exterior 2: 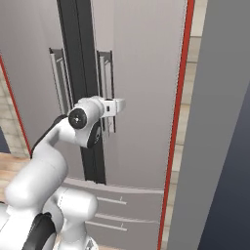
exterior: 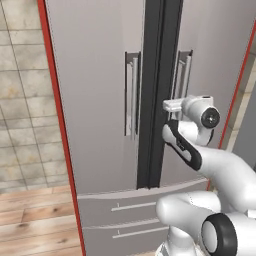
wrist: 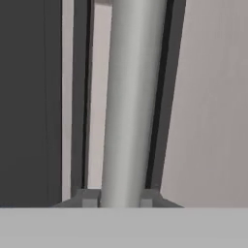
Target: There is a bowl on the dining counter. Grab a lemon wedge from the fridge and place it in the bowl. Then get the liquor bottle and glass cup from the cabinet and place them next to the bowl.
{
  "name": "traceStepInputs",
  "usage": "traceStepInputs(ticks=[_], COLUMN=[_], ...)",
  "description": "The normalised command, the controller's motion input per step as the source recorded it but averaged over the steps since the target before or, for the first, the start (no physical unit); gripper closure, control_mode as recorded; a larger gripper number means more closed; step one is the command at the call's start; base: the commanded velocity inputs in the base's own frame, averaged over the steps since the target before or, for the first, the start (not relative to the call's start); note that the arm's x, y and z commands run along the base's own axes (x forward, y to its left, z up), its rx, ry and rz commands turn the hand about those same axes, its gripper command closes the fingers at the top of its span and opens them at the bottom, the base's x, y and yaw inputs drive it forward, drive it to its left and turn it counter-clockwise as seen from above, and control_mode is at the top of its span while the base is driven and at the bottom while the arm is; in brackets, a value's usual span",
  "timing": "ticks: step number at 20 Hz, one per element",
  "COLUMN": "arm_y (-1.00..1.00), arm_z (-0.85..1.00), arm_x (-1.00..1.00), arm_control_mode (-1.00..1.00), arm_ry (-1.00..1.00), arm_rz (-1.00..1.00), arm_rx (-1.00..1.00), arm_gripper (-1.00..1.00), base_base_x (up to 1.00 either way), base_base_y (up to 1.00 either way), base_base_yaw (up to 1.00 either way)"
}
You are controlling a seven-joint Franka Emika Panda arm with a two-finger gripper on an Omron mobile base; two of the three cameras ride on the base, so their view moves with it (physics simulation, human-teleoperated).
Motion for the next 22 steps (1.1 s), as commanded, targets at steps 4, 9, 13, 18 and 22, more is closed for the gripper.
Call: traceStepInputs(ticks=[4,9,13,18,22], arm_y=[-0.66,-0.71,-0.64,-0.2,0.16], arm_z=[0.0,0.0,0.0,0.0,0.28], arm_x=[-0.94,-1.0,-1.0,-0.73,-0.87], arm_control_mode=[-1.0,-1.0,-1.0,-1.0,-1.0], arm_ry=[-0.02,-0.01,0.0,0.02,0.0], arm_rz=[0.0,0.0,0.0,0.0,0.0], arm_rx=[0.0,0.0,0.0,0.0,0.0], arm_gripper=[1.0,1.0,1.0,-1.0,-1.0], base_base_x=[0.0,0.0,0.0,0.0,0.0], base_base_y=[0.0,0.0,0.0,0.0,0.0], base_base_yaw=[0.0,0.0,0.0,0.0,0.0])
